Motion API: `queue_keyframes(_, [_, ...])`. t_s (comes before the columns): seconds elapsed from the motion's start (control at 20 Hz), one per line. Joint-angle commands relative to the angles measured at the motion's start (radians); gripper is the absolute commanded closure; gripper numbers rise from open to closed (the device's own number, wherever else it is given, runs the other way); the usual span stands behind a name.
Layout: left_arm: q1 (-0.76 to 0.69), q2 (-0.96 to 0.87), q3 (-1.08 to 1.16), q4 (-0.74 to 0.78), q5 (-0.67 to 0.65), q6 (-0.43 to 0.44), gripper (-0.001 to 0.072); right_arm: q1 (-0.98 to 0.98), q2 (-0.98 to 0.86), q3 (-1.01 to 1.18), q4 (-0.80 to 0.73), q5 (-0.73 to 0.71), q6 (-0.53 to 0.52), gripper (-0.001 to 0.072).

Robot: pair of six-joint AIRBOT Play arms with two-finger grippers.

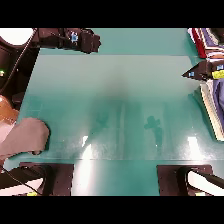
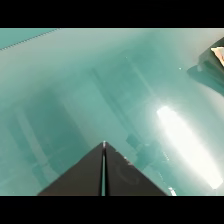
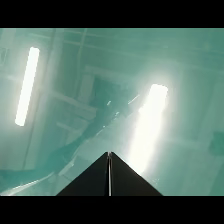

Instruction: Fold the shirts.

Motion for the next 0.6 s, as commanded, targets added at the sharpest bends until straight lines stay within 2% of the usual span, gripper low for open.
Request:
queue_keyframes(0.0, [0.0,0.0,0.0,0.0,0.001,0.0,0.0679,0.0,0.001,0.0,0.0,0.003,0.0,0.0695])
queue_keyframes(0.15, [0.0,0.0,0.0,0.002,0.102,0.001,0.0679,0.0,0.001,0.0,0.0,0.018,0.0,0.0694])
queue_keyframes(0.2, [0.006,0.003,0.008,0.005,0.082,0.0,0.0679,0.0,0.001,0.0,0.0,0.019,0.0,0.0694])
queue_keyframes(0.45, [0.157,0.142,-0.039,0.13,-0.329,0.024,0.068,0.001,0.001,0.0,0.001,0.019,0.0,0.0694])
queue_keyframes(0.55, [0.232,0.267,-0.168,0.202,-0.402,0.045,0.068,0.0,0.001,0.0,0.007,0.019,0.0,0.0694])
